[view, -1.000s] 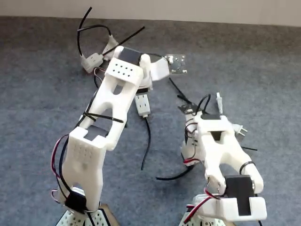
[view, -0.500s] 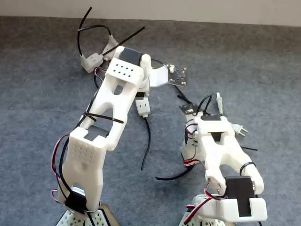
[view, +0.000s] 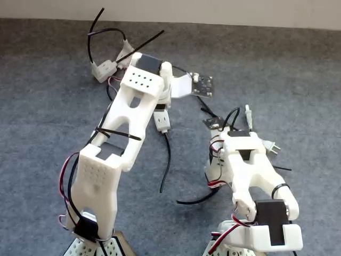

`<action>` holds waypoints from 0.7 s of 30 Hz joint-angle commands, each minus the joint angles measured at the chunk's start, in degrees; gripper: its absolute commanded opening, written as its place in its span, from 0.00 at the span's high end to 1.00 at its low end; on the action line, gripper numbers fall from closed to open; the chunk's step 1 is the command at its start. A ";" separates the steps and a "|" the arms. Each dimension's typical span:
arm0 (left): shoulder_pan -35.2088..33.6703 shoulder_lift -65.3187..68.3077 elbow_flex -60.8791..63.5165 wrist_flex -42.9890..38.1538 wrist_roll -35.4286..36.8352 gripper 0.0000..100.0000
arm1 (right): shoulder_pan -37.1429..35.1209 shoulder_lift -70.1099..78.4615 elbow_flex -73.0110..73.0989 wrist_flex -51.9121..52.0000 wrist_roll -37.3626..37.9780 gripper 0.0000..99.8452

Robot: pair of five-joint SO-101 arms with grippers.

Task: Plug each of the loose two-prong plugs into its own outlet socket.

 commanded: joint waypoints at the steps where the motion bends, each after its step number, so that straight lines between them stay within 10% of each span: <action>1: 2.15 -0.22 -1.71 -0.79 -0.26 0.99 | -0.40 0.40 1.10 -2.33 -0.79 0.60; 21: 0.75 1.63 -3.91 -0.35 -0.26 0.99 | -0.40 0.40 1.19 -2.33 -0.88 0.60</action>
